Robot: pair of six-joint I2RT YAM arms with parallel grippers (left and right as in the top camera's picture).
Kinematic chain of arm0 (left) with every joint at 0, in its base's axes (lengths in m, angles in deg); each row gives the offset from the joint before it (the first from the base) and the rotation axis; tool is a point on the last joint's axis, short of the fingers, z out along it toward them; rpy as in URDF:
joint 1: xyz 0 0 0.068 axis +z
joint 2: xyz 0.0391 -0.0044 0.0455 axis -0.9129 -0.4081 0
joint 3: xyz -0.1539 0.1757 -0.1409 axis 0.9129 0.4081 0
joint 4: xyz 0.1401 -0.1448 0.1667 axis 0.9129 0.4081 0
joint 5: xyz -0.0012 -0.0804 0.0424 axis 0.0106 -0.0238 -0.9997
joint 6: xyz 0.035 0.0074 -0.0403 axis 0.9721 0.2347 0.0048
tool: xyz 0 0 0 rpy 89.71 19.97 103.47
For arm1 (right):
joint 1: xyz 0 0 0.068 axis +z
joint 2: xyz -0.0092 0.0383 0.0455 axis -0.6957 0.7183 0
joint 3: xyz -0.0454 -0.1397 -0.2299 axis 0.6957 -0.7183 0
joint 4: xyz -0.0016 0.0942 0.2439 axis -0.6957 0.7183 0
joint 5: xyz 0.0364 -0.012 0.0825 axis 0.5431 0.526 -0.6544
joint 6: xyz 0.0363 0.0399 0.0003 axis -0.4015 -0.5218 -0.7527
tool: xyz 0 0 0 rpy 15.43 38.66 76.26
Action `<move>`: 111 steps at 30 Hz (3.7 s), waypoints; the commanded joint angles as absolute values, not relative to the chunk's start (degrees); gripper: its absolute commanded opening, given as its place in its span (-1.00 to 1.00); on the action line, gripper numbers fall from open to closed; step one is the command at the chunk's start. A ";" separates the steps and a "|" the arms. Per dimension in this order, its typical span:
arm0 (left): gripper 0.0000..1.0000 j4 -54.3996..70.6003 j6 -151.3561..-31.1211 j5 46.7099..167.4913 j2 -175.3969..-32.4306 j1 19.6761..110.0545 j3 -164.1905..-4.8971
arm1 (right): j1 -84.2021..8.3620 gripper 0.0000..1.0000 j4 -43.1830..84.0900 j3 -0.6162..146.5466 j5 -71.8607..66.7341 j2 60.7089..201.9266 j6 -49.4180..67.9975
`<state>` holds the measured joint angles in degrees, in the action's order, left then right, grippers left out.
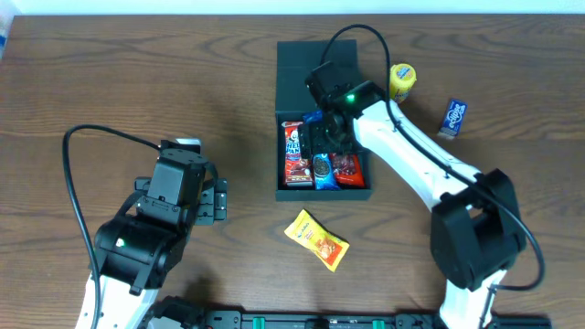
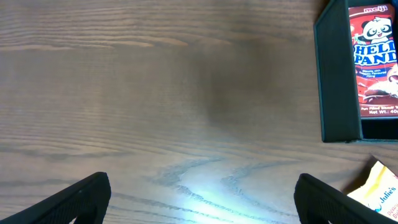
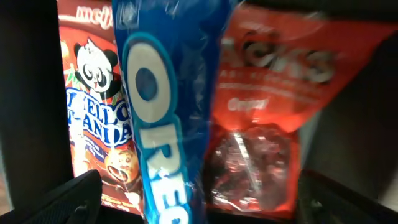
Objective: Pack container
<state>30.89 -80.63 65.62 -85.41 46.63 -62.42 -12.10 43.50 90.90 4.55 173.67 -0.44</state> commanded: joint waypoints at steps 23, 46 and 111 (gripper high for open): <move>0.90 31.02 -80.28 65.59 -85.50 46.87 -62.25 | -9.89 0.99 44.70 91.93 12.99 144.90 2.51; 0.90 31.02 -80.28 65.59 -85.50 46.87 -62.25 | -4.14 0.98 35.90 77.89 12.35 148.81 2.45; 0.90 31.02 -80.28 65.59 -85.50 46.87 -62.25 | -6.94 0.99 27.02 75.64 2.69 163.44 17.07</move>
<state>30.89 -80.63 65.62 -85.41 46.63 -62.42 -6.52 26.06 74.44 0.07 165.91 16.22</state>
